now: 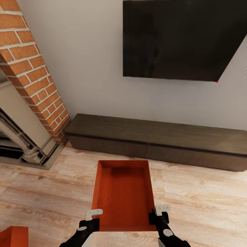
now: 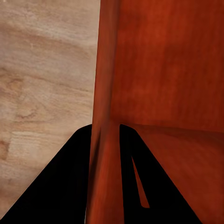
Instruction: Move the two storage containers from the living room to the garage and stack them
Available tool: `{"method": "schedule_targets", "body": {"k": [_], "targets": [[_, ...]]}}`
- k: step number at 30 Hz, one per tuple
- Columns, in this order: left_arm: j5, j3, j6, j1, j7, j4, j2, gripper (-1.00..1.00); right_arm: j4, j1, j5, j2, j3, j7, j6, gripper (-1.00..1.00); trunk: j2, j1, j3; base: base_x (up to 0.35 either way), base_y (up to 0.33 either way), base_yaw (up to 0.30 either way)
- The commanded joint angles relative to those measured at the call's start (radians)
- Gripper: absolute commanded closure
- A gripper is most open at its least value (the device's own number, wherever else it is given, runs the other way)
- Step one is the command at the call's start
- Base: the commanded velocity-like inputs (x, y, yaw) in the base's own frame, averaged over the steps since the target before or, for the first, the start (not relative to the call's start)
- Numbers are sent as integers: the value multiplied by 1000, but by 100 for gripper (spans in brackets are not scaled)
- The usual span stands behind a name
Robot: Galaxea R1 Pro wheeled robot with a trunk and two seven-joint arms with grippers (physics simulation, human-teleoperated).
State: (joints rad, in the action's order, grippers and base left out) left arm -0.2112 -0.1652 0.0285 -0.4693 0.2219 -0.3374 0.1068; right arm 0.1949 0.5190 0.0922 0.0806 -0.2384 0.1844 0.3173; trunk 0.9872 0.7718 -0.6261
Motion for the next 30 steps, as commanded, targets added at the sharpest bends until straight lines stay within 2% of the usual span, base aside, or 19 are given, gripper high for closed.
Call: {"method": "schedule_targets", "body": {"k": [1, 30], "targets": [[-5, 12, 4, 0, 33, 0, -3, 100, 1, 1, 11, -1, 27, 56, 8, 100, 0, 0, 1, 0, 0, 0], [-5, 12, 4, 0, 33, 0, -3, 100, 1, 1, 11, -1, 27, 55, 9, 100, 0, 0, 46, 0, 0, 0]]}}
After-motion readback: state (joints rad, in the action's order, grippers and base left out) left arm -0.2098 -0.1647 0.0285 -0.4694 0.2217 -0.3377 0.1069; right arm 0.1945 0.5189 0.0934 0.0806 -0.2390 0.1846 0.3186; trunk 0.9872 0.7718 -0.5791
